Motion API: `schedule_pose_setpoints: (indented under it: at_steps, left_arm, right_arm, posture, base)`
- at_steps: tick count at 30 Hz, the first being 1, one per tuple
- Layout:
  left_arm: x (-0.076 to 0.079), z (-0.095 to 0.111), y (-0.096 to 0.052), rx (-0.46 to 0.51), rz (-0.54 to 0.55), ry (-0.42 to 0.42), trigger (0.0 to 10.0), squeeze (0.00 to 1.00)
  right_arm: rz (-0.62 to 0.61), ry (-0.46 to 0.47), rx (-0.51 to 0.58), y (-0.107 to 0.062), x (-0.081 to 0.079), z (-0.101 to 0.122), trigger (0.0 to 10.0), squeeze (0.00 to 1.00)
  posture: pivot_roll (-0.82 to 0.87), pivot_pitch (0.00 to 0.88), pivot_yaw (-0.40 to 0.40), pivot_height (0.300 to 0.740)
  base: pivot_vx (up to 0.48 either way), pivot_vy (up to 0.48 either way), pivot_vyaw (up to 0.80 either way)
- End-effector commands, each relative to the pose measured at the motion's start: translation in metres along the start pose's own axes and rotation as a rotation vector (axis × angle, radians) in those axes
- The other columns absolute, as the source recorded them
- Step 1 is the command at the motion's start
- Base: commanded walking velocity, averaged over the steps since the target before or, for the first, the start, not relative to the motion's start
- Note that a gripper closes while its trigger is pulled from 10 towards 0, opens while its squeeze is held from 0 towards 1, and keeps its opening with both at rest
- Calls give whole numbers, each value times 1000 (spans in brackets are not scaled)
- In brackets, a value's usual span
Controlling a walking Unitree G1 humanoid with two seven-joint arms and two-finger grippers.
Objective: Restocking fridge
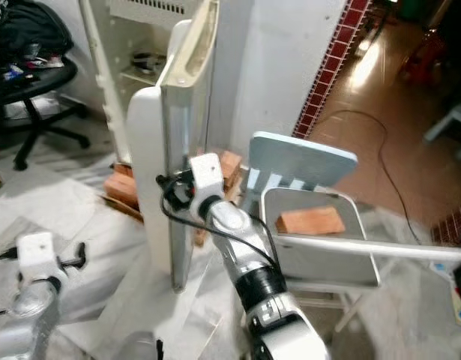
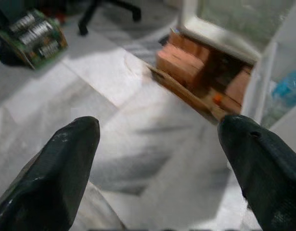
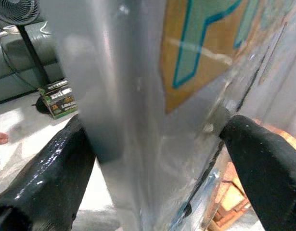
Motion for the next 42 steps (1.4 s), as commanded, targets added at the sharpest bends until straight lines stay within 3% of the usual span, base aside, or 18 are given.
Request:
schedule_pose_setpoints:
  at_steps: [1,20,27,31,37,40,42]
  left_arm:
    - [11,-4,-1,-14,-27,-4,10000,0]
    - [14,-3,2,-10,-34,-2,10000,0]
    - [13,-4,2,-12,-32,-1,10000,0]
    - [12,-6,1,-24,-24,-1,10000,0]
    - [11,-5,2,-16,-30,5,10000,0]
    - [12,2,1,26,-49,19,10000,0]
    - [12,1,1,23,-47,25,10000,0]
  right_arm:
    - [2,26,18,8,-6,11,10000,0]
    - [121,96,114,10,-30,33,10000,0]
    - [116,86,104,9,-27,29,10000,0]
    - [97,85,98,7,-19,26,10000,0]
    - [-62,59,68,-4,21,11,10000,0]
    - [-219,12,56,-11,53,6,10000,0]
    - [-261,-7,53,-12,61,7,10000,0]
  posture:
    - [218,9,-73,740]
    - [214,0,-71,740]
    - [215,0,-70,740]
    - [215,0,-69,740]
    - [213,0,-67,740]
    - [214,0,-67,740]
    - [214,0,-67,740]
  base:
    - [0,480,0]
    - [0,480,0]
    - [0,480,0]
    - [0,480,0]
    - [0,480,0]
    - [0,160,0]
    - [0,0,0]
Point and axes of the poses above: a point about 5 cm out from each wrist's last joint towards the gripper, its own y axis pointing out of the wrist towards the gripper, its own z axis along the axis of the wrist's last joint, x = y × z, the point moved 6 cm from there along y, pointing out of the wrist towards the gripper, and after that the axes turned 6 degrees about -y, right-handed, at the moved point
